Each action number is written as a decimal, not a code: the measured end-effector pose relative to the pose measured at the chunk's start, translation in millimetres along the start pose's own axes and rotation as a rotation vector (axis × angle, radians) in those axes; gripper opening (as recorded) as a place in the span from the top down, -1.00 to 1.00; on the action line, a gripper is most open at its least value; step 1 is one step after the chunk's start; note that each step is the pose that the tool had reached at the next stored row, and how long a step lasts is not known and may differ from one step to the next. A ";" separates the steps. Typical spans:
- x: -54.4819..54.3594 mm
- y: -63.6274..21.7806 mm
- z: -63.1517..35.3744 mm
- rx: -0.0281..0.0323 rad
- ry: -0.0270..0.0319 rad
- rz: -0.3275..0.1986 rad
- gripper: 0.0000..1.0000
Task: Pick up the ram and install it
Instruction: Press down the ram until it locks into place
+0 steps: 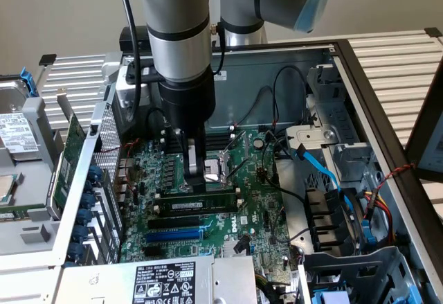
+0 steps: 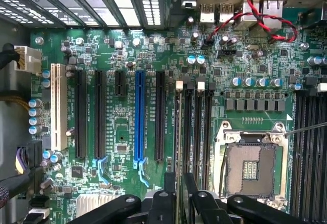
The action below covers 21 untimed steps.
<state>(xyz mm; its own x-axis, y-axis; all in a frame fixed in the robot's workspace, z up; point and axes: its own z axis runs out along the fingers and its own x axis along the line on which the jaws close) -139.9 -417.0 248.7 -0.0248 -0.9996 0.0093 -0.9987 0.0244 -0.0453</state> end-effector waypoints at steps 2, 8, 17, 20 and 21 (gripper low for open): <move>0.1 -0.1 -0.2 -0.0069 0.0002 0.000 0.57; 0.1 -0.2 -1.5 -0.0518 0.0016 -0.001 0.57; -0.6 -7.1 -1.0 -0.0508 0.0014 -0.001 0.57; -0.7 -8.0 -0.3 -0.0501 0.0017 -0.001 0.75; -0.7 -8.1 0.4 -0.0499 0.0022 -0.001 0.75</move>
<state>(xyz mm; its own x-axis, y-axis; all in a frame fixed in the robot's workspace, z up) -131.8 -416.5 248.7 -0.0237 -0.9997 0.0115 -0.9997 0.0237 0.0046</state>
